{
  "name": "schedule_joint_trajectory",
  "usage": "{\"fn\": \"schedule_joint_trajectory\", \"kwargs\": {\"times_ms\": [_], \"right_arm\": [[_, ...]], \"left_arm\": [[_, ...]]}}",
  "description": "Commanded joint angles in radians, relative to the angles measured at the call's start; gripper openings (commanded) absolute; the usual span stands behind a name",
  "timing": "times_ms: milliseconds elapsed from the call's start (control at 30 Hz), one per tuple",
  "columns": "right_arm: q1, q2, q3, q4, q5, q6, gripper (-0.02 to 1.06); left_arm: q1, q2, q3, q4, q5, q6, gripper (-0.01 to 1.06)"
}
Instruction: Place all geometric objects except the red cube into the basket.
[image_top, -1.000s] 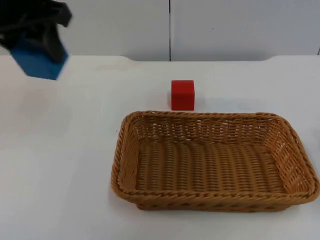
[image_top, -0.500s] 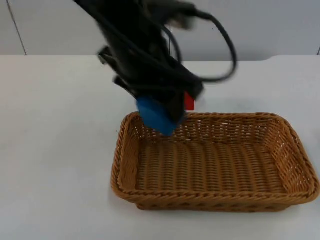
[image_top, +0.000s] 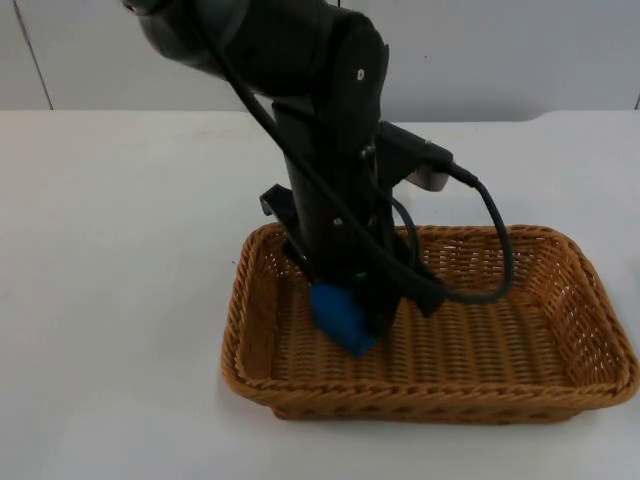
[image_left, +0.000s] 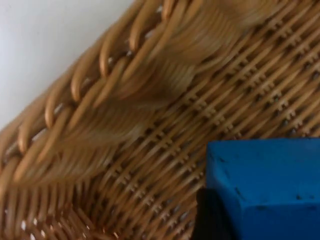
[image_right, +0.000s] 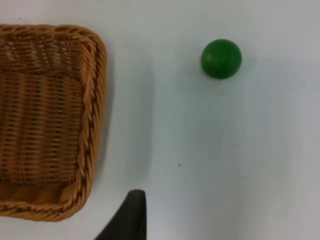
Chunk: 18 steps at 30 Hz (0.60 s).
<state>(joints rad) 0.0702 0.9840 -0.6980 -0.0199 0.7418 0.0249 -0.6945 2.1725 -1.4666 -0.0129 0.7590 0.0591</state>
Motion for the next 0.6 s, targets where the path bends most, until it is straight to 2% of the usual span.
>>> {"fn": "schedule_joint_trajectory", "kwargs": {"times_ms": [0,67,133,167,333,367,467,567], "right_arm": [[-0.007,-0.002,-0.006,-0.001,-0.005,0.000,1.05],[-0.007,-0.002,-0.006,-0.001,-0.005,0.000,1.05],[-0.007,-0.002,-0.006,-0.001,-0.008,0.000,1.05],[-0.007,-0.002,-0.006,-0.001,-0.008,0.000,1.05],[-0.007,-0.002,-0.006,-0.004,-0.008,0.000,1.05],[-0.007,-0.002,-0.006,-0.004,-0.008,0.000,1.05],[-0.007,-0.002,-0.006,-0.004,-0.008,0.000,1.05],[-0.007,-0.002,-0.006,-0.004,-0.008,0.000,1.05]], "left_arm": [[-0.005,-0.005,-0.006,-0.005,-0.025,-0.011,0.01],[-0.005,-0.003,-0.006,-0.005,-0.025,-0.011,0.09],[-0.005,0.006,-0.006,-0.005,-0.025,-0.011,0.27],[-0.005,0.006,-0.006,-0.005,-0.025,-0.011,0.27],[-0.005,0.012,-0.006,-0.034,-0.021,-0.011,0.79],[-0.005,0.012,-0.006,-0.034,-0.021,-0.011,0.79],[-0.005,-0.004,-0.008,-0.058,-0.005,-0.011,0.95],[-0.005,-0.033,-0.030,-0.077,0.067,-0.011,1.00]]}}
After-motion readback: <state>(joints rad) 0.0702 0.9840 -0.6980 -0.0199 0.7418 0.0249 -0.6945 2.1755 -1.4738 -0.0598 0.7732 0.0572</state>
